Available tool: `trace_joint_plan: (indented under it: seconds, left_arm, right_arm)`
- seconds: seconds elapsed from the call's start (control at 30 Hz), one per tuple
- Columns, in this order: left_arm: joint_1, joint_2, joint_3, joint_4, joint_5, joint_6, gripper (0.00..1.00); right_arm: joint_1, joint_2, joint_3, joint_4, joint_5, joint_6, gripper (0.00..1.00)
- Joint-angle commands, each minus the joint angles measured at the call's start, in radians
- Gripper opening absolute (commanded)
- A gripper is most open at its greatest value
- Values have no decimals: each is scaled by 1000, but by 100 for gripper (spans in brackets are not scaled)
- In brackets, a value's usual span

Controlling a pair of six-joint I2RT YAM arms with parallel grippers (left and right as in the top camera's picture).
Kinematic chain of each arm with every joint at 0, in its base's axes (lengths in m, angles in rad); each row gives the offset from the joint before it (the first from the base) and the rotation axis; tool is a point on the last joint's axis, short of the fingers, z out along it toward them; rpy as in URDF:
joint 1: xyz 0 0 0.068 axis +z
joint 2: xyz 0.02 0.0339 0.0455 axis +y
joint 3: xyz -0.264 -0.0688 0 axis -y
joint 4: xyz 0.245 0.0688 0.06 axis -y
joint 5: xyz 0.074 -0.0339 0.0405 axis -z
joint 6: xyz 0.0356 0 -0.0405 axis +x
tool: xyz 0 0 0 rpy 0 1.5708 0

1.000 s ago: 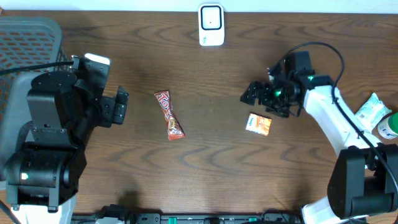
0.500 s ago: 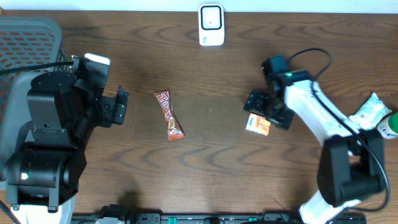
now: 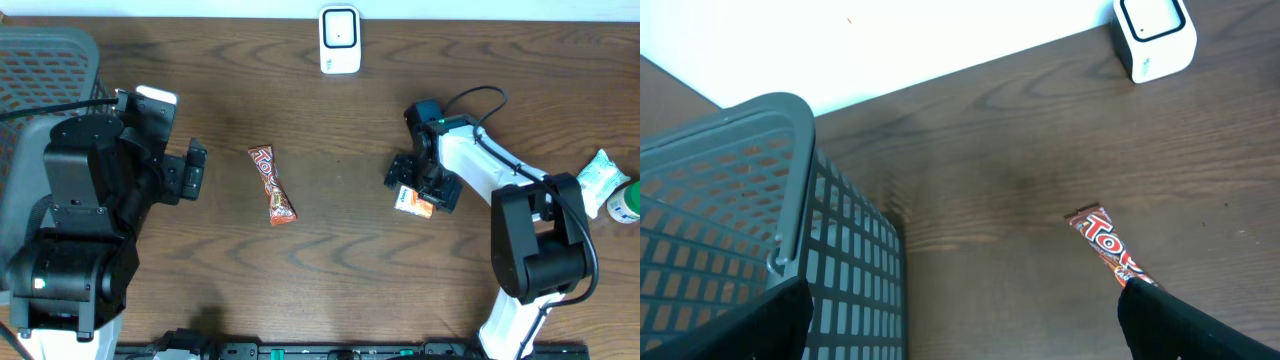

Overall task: Scan the item barcode
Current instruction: 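Grasp the orange Kleenex pack with the right gripper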

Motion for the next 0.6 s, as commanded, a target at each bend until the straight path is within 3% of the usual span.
trace_joint_plan:
  seconds: [0.0,0.2,0.37,0.57]
  left_arm:
    - [5,-1,-3,-3,5,-2,98]
    - [5,-1,-3,-3,5,-2,98]
    - [5,-1,-3,-3,5,-2,98]
    - [5,-1,-3,-3,5,-2,98]
  right_arm:
    - [7,48,-5,0,28,-66,92]
    - [10,48,-5,-10,18,-86,75]
    - [10,48,-5,-23,-44,-90,75]
    - [10,48,-4,-26,-240,-119,68]
